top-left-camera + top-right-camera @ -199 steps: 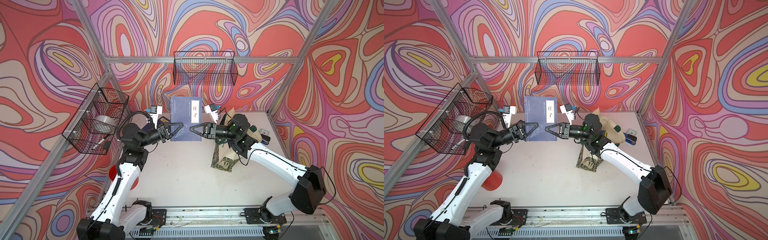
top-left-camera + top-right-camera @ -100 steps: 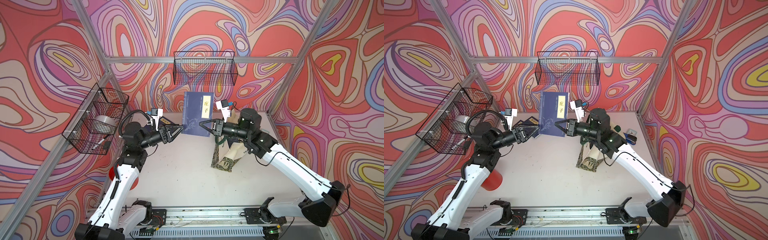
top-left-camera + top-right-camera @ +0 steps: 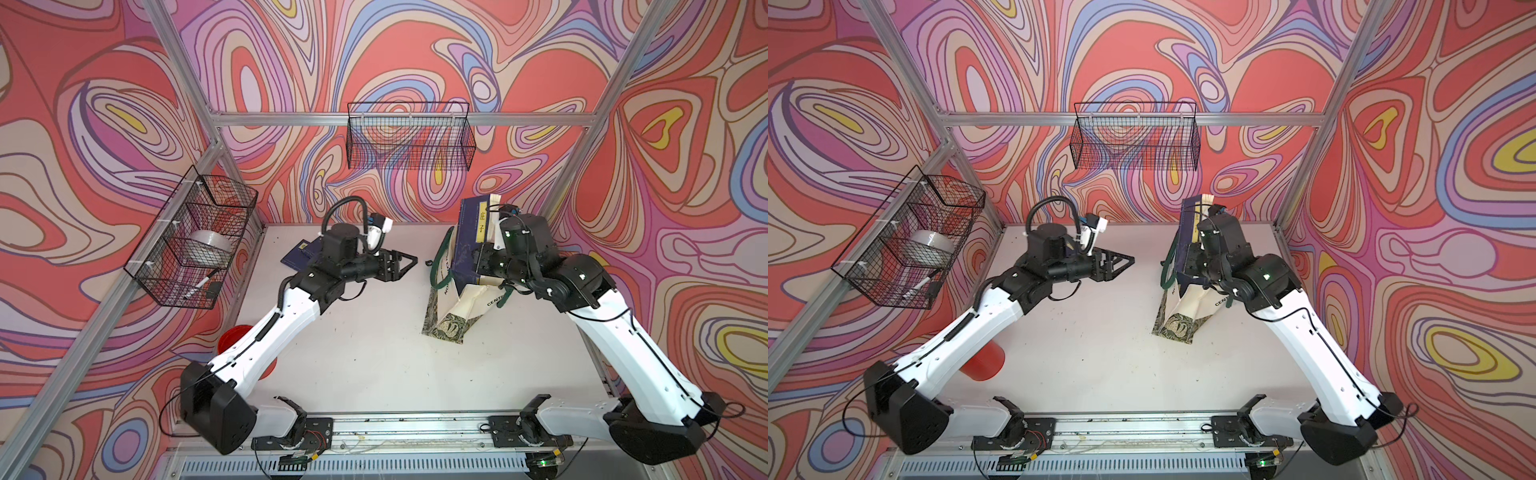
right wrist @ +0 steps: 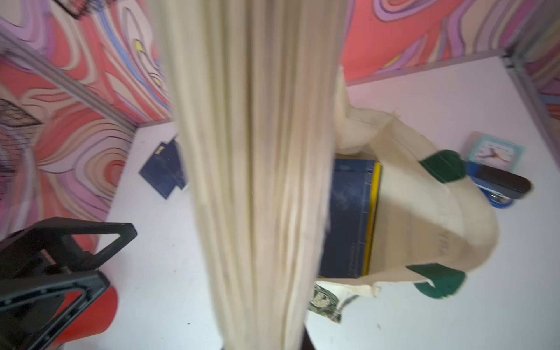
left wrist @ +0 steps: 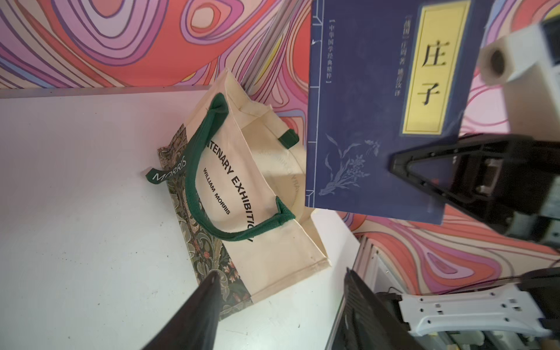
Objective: Put the books into the canvas bag
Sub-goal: Place the book in the canvas bag.
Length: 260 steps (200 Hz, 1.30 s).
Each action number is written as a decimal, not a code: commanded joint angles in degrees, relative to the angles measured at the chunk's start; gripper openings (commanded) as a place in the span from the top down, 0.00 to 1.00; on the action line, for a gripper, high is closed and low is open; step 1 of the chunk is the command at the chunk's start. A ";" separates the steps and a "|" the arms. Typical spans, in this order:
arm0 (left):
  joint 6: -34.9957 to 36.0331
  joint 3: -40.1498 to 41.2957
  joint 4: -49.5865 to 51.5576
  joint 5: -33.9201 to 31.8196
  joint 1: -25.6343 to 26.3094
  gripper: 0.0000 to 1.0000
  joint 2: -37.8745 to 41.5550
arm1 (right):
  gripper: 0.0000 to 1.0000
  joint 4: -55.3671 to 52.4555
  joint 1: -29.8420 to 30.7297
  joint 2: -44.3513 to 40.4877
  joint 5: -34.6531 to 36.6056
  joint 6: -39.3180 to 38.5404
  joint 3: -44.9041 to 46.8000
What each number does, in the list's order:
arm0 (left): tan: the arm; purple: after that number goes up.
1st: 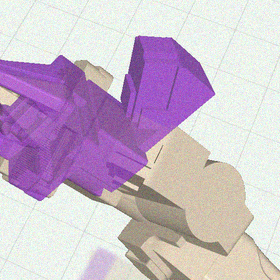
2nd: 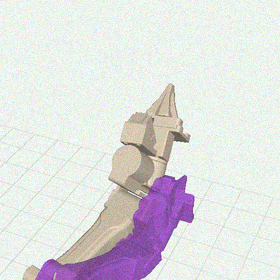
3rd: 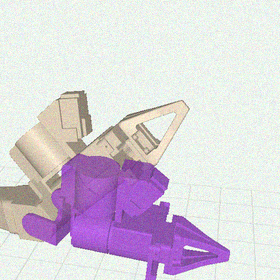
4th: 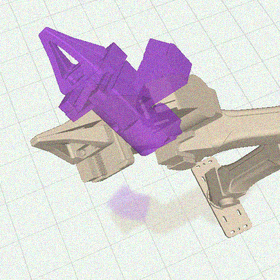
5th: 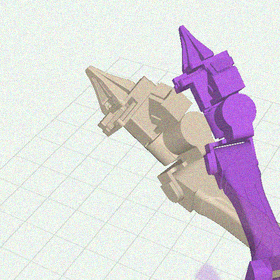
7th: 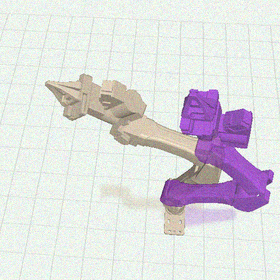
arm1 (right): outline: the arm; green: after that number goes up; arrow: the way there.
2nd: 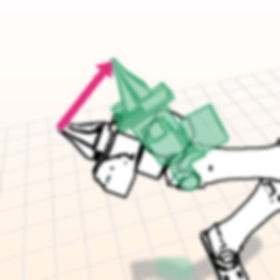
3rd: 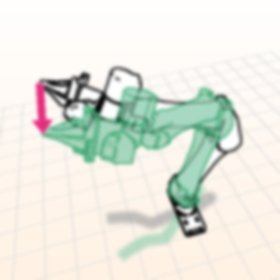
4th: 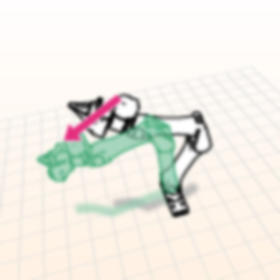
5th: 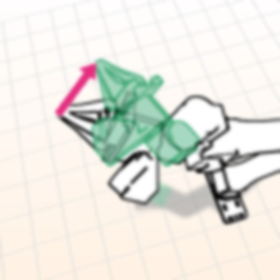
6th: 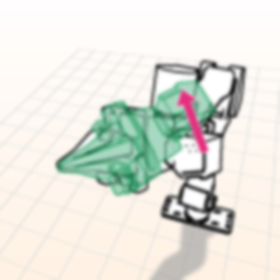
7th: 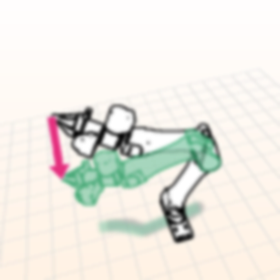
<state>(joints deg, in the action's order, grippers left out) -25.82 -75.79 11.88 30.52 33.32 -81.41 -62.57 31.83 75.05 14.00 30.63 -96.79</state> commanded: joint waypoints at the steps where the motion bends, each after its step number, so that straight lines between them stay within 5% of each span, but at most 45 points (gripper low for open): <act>1: 4.34 -7.26 7.07 -9.69 5.30 0.34 -6.47 | 1.00 -9.33 -1.15 3.57 6.65 -1.15 -3.87; 48: 3.87 -20.97 12.56 -14.53 11.80 0.35 -20.41 | 1.00 -9.23 -3.88 8.13 4.35 -2.92 -5.56; 84: 1.07 -21.49 10.75 -12.27 12.18 0.43 -25.38 | 1.00 -8.92 -10.84 13.12 -10.23 -3.82 -6.02; 140: 1.82 -18.75 9.71 -15.39 12.20 0.48 -26.37 | 1.00 -11.32 -12.84 22.95 -18.39 -5.06 -9.60; 201: 3.54 -18.98 8.98 -16.20 12.16 0.78 -25.98 | 1.00 -9.61 -14.95 29.04 -27.18 -5.45 -9.97; 223: 4.00 -19.09 9.04 -16.47 12.21 0.79 -25.49 | 1.00 -9.23 -15.05 31.48 -30.48 -5.33 -10.41; 260: 5.00 -17.58 8.31 -16.82 12.18 0.77 -23.77 | 0.56 -5.99 -15.14 33.81 -32.22 -5.05 -8.58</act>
<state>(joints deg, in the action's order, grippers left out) -22.87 -95.07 20.67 14.90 45.67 -107.33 -71.64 16.73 108.01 -15.33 26.35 -105.71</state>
